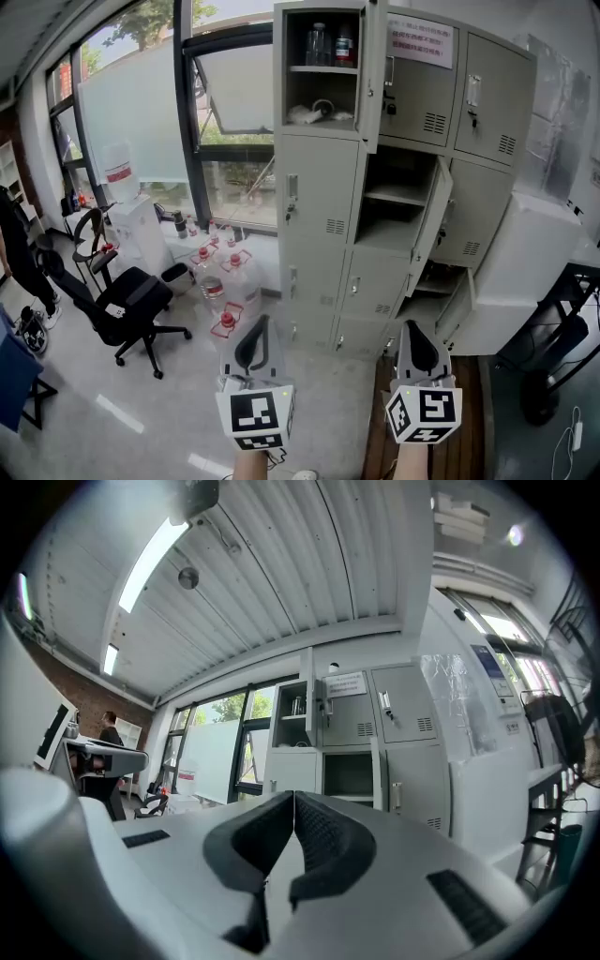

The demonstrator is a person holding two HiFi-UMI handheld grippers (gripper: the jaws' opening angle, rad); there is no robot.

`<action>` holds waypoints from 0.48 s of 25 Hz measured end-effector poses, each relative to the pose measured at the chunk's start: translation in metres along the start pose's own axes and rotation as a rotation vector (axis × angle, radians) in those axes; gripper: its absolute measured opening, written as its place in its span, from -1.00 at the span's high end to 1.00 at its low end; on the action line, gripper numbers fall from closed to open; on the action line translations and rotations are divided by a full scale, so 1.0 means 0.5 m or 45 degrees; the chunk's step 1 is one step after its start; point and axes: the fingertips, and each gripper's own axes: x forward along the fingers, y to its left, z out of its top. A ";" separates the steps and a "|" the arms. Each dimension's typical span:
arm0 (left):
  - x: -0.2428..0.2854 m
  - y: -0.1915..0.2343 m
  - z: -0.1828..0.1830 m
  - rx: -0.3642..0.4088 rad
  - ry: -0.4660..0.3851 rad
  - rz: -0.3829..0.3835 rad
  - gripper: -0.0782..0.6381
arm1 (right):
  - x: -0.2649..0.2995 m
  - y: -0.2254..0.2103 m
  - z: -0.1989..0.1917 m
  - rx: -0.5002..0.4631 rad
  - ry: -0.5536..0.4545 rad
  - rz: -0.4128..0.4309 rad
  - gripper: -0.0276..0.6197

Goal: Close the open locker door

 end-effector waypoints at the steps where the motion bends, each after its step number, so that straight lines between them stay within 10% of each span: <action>1: 0.002 0.001 0.000 -0.002 -0.001 0.002 0.78 | 0.002 0.000 -0.001 0.003 0.002 0.001 0.86; 9: 0.016 0.025 -0.007 -0.004 0.005 0.004 0.78 | 0.045 0.018 0.032 0.032 -0.040 0.036 0.85; 12: 0.031 0.042 -0.007 0.003 0.004 0.002 0.78 | 0.081 0.045 0.066 0.009 -0.079 0.109 0.10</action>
